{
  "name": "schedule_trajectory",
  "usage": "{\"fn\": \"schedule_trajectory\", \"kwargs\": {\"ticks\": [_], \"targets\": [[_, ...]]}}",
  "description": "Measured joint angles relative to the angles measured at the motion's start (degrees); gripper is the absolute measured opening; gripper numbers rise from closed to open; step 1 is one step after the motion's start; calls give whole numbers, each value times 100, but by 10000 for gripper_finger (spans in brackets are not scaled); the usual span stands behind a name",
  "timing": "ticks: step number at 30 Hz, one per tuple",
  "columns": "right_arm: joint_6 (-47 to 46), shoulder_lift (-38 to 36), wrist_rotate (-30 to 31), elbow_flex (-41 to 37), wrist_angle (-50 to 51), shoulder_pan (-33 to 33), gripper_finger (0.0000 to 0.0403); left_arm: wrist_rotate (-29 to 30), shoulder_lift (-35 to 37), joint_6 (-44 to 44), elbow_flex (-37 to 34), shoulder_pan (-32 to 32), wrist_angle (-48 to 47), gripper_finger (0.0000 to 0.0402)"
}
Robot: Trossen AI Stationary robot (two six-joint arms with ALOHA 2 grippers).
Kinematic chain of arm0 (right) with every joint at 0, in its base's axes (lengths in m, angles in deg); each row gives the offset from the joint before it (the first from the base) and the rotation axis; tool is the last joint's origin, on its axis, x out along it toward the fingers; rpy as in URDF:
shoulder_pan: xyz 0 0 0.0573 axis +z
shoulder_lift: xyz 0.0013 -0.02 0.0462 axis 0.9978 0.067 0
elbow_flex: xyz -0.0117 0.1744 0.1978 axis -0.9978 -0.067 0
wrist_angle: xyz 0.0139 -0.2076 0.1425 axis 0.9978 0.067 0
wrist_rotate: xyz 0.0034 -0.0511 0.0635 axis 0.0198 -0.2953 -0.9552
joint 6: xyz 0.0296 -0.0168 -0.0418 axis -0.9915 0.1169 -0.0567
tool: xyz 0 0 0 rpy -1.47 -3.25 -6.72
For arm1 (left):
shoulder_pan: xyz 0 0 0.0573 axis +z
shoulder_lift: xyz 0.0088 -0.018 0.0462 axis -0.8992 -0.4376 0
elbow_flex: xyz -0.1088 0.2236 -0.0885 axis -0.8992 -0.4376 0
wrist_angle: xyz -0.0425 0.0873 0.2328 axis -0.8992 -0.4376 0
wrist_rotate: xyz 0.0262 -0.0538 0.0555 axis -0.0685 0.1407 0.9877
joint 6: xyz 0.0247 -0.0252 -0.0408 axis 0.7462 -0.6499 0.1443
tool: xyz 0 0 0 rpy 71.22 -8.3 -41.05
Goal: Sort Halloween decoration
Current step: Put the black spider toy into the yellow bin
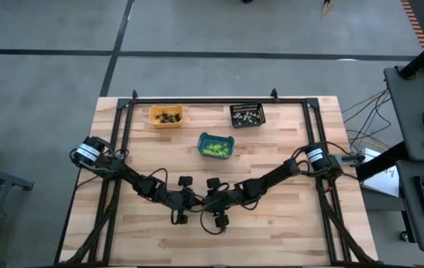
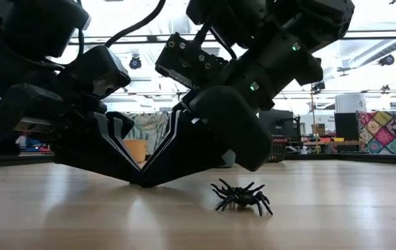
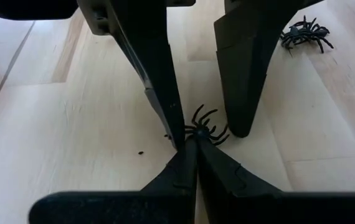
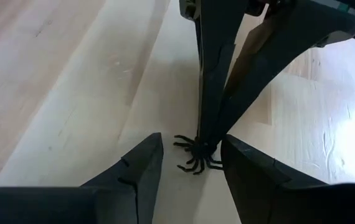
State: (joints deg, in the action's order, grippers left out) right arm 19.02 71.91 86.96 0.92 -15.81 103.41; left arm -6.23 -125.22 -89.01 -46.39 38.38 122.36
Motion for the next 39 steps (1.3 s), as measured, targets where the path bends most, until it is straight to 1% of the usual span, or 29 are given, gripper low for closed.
{"fn": "schedule_trajectory", "kwargs": {"ticks": [6, 9, 21, 25, 28, 34, 37, 39], "targets": [[32, -9, 83, 16, 38, -2, 150, -21, 59, 0, -1, 0, -7, 0], [39, -1, 79, 50, 72, -2, 137, -65, 120, 0, -3, 0, -50, 0], [97, 4, 9, 73, 84, -4, 16, -99, 161, 0, -7, -2, -61, 0], [-143, -21, -68, 122, 129, -38, 9, -93, 251, 0, -13, 0, -154, 0], [-399, -67, -163, 170, 152, -90, 9, -81, 406, 0, -13, 0, -452, 0], [-1091, -256, -751, 189, 228, -345, 8, -59, 917, 25, -22, 0, -1269, 0], [-1407, -336, -1041, 183, 171, -485, 8, -52, 1200, 136, -21, 0, -1557, 0], [-1648, -348, -1298, 182, 69, -592, 8, -52, 1398, 275, -53, -2, -1572, 0]]}}
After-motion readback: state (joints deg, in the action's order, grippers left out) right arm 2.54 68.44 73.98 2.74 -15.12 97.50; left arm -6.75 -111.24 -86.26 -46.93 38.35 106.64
